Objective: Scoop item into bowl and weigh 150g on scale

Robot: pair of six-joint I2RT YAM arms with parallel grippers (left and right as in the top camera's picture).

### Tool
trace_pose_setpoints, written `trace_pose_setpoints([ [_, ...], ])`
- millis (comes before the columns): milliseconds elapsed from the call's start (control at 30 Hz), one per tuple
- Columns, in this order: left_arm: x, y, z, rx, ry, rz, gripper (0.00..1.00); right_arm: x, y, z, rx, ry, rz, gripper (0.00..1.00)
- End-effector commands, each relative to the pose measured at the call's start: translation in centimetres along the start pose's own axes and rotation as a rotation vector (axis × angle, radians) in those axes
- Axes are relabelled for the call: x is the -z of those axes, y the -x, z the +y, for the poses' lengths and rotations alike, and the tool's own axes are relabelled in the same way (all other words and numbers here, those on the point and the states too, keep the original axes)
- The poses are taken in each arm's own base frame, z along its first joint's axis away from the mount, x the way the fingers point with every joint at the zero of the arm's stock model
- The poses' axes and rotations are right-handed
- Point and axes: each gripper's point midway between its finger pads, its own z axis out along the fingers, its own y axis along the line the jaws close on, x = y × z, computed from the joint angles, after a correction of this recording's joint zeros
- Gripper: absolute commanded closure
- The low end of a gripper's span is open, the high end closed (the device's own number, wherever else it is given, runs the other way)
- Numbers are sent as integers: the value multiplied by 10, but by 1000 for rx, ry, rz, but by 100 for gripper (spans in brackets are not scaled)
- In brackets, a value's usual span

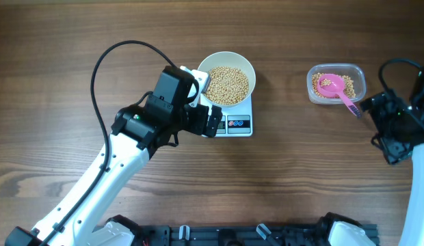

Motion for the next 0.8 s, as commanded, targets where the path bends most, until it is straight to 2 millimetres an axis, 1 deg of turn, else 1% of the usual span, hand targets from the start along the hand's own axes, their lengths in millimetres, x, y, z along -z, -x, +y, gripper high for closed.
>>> trace_pose_setpoints([
  [0, 5, 7, 2, 8, 6, -23, 0, 1, 5, 6, 108, 22, -21, 0],
  [67, 5, 7, 2, 8, 6, -23, 0, 10, 12, 12, 178, 64, -79, 0],
  [100, 4, 7, 1, 8, 5, -23, 0, 20, 20, 16, 216, 96, -147, 0],
  [167, 5, 7, 2, 8, 6, -23, 0, 41, 29, 22, 264, 163, -255, 0],
  [233, 5, 7, 2, 8, 6, -23, 0, 58, 28, 30, 326, 239, -350, 0],
  [300, 5, 7, 2, 8, 6, -23, 0, 66, 19, 33, 394, 305, -434, 0],
  [367, 4, 7, 1, 8, 5, -23, 0, 60, 5, 28, 416, 369, -502, 0],
  [500, 5, 7, 2, 8, 6, -23, 0, 45, -16, 23, 436, 505, -605, 0],
  [600, 5, 7, 2, 8, 6, -23, 0, 28, -34, 21, 464, 599, -660, 0],
  [667, 5, 7, 2, 8, 6, -23, 0, 19, -44, 21, 501, 640, -689, 0],
  [767, 5, 7, 2, 8, 6, -23, 0, 12, -54, 31, 616, 716, -795, 0],
])
